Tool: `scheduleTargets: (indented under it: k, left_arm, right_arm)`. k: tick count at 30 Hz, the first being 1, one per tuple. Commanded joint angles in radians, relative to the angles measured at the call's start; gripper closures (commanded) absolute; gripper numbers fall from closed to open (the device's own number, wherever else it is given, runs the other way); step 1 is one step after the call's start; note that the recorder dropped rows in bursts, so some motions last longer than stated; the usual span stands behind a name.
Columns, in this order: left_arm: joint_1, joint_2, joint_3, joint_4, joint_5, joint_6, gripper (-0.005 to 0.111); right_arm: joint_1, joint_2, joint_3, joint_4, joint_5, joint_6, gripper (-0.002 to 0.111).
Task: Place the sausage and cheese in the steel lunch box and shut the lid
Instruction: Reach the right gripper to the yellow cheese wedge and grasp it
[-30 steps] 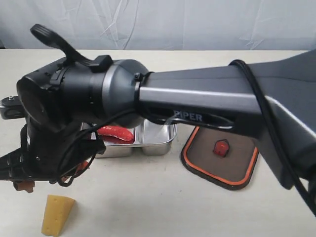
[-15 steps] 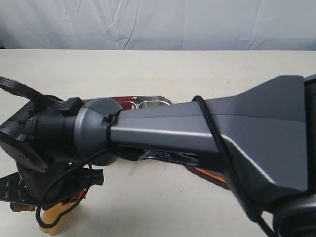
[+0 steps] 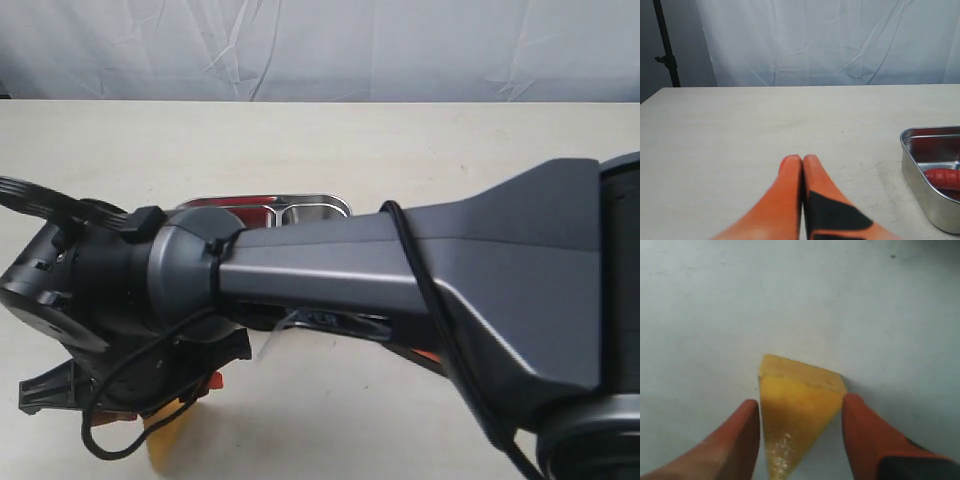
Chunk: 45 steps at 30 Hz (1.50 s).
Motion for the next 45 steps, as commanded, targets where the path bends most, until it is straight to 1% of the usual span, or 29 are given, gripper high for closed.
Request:
scheduleTargets:
  k: [1,4,8,12,16,22,29,39,45]
  left_arm:
    - [-0.003,-0.005,0.003,-0.007,-0.012,-0.001,0.107]
    - [-0.003,-0.005,0.003,-0.007,-0.012,-0.001,0.107]
    - [-0.003,-0.005,0.003,-0.007,-0.012,-0.001,0.107]
    - [-0.003,-0.005,0.003,-0.007,-0.012,-0.001,0.107]
    - [-0.003,-0.005,0.003,-0.013,-0.012,-0.001,0.107]
    - [-0.003,-0.005,0.003,-0.013,-0.012,-0.001,0.107]
    - [-0.003,-0.005,0.003,-0.013,-0.012,-0.001,0.107]
    - [-0.003,-0.005,0.003,-0.013,-0.012,-0.001,0.107]
    - [-0.003,-0.005,0.003,-0.013,-0.012,-0.001,0.107]
  right_arm:
    - [0.002,-0.004,0.000,-0.056,0.008,0.009,0.059]
    - [0.002,-0.004,0.000,-0.058,0.016,0.009,0.059]
    - [0.002,-0.004,0.000,-0.056,0.060,-0.048,0.059]
    - [0.003,-0.004,0.000,-0.010,0.077,-0.245,0.059]
    - [0.003,-0.004,0.000,0.003,0.067,-0.334,0.059]
    - [0.003,-0.004,0.000,0.001,0.034,-0.365,0.059]
    - [0.003,-0.004,0.000,0.006,0.066,-0.390,0.059]
    - [0.003,0.045,0.000,0.014,0.064,-0.424,0.059]
    - [0.003,0.054,0.000,0.010,0.034,-0.424,0.059]
